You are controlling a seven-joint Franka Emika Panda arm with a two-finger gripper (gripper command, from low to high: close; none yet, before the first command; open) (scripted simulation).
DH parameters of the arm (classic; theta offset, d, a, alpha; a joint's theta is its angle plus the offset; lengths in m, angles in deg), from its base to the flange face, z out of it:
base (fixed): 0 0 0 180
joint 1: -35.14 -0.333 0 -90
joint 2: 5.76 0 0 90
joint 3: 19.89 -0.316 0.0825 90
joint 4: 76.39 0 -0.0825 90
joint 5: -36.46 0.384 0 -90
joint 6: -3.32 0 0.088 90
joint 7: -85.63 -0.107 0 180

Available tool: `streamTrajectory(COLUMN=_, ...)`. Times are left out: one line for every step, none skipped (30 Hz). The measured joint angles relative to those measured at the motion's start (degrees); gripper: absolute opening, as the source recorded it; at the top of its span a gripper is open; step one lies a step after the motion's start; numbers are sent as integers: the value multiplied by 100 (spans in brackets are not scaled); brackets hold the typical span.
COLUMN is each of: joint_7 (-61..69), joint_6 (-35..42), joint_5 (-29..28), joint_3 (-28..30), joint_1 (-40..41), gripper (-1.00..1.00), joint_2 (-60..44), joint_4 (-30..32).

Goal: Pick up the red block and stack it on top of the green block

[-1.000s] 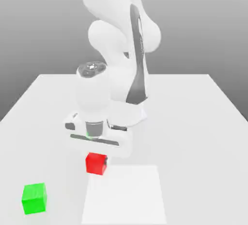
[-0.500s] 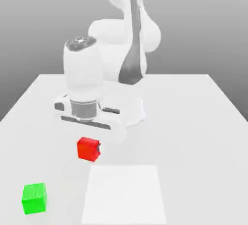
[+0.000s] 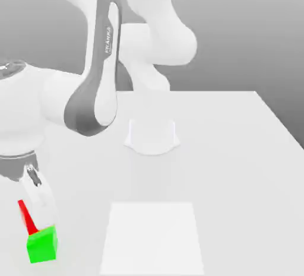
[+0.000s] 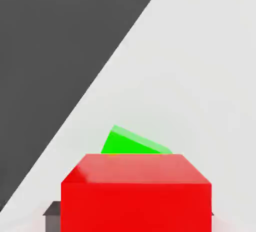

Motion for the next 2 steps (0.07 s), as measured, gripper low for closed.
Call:
streamTrajectory(joint_7=0, joint_6=0, joint_5=0, joint_3=0, joint_1=0, gripper=100, joint_2=0, joint_4=0)
streamTrajectory(joint_7=0, joint_6=0, joint_5=0, joint_3=0, joint_1=0, gripper=100, joint_2=0, joint_4=0)
